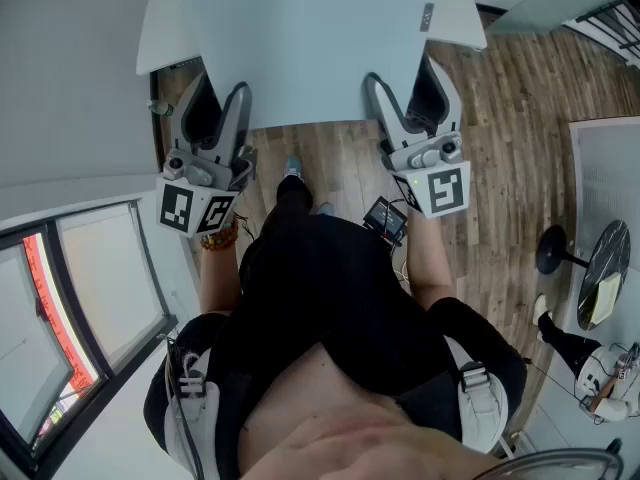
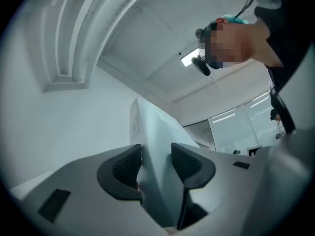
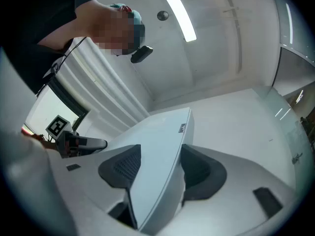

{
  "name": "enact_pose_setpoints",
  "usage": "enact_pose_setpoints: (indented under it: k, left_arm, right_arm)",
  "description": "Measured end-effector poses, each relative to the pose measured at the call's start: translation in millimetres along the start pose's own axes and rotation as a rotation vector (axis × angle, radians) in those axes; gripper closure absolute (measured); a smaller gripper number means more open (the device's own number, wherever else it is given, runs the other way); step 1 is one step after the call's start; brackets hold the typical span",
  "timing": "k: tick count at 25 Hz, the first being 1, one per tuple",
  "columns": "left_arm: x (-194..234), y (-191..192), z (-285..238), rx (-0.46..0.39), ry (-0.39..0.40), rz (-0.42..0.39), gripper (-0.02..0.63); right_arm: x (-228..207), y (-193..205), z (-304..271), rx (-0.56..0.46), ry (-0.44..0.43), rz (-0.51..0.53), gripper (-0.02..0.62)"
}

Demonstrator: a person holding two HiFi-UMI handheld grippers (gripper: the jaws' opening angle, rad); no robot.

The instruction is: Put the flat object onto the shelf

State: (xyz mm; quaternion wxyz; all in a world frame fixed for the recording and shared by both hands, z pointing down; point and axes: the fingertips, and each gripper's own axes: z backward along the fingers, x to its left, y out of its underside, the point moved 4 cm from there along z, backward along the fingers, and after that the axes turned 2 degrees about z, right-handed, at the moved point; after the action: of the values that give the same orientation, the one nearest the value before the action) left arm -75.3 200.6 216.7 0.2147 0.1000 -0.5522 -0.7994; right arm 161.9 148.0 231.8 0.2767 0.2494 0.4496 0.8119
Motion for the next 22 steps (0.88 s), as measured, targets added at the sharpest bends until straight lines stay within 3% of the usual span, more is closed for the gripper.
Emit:
enact_pose_setpoints:
  k: [6, 12, 22]
  left_arm:
    - [6.2, 6.8, -2.2, 0.0, 0.018, 0.056, 0.414]
    - [14.5, 12.7, -4.5, 0.006, 0.027, 0.063, 0.414]
    - [109.2, 44.8, -94.3, 0.003, 0.068, 0.128, 0.414]
  right_arm:
    - [-1.1, -2.8, -4.5, -0.007, 0.011, -0.033, 0.341]
    - [-0.8, 0.8, -9.8, 0.012, 0.008, -0.019, 0.341]
    - [-51.4, 58.5, -104.5, 0.067, 0.053, 0.006, 0.341]
